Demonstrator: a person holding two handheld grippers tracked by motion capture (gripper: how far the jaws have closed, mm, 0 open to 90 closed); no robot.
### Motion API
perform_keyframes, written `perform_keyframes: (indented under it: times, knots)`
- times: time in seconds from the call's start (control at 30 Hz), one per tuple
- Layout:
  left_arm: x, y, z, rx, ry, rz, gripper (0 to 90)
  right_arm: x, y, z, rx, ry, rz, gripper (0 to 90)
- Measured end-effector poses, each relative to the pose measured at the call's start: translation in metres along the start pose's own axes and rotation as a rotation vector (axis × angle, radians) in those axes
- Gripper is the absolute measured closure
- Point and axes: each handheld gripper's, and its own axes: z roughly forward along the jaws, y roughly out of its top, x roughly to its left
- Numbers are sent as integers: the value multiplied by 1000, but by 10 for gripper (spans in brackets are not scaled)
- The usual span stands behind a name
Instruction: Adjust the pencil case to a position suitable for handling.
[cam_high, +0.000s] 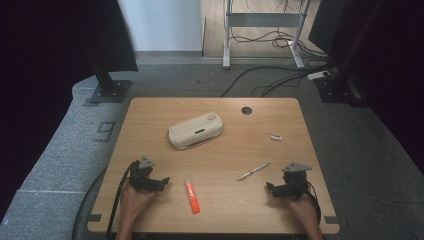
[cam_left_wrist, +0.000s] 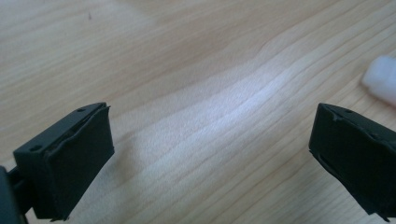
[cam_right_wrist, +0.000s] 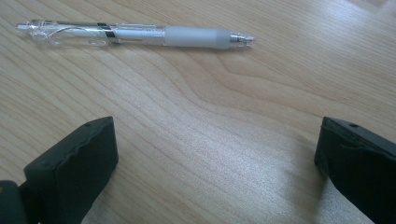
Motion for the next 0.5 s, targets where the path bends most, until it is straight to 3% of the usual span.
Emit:
perform_keyframes:
  times: [0.2,0.4,0.5]
  knots:
    - [3,11,-1,-10,-21,1,0,0,0,0,0,0,0,0]
    - [4,25,-1,-63,-61,-10,11,0,0,0,0,0,0,0]
    - [3,34,1,-56,-66,-11,19,0,0,0,0,0,0,0]
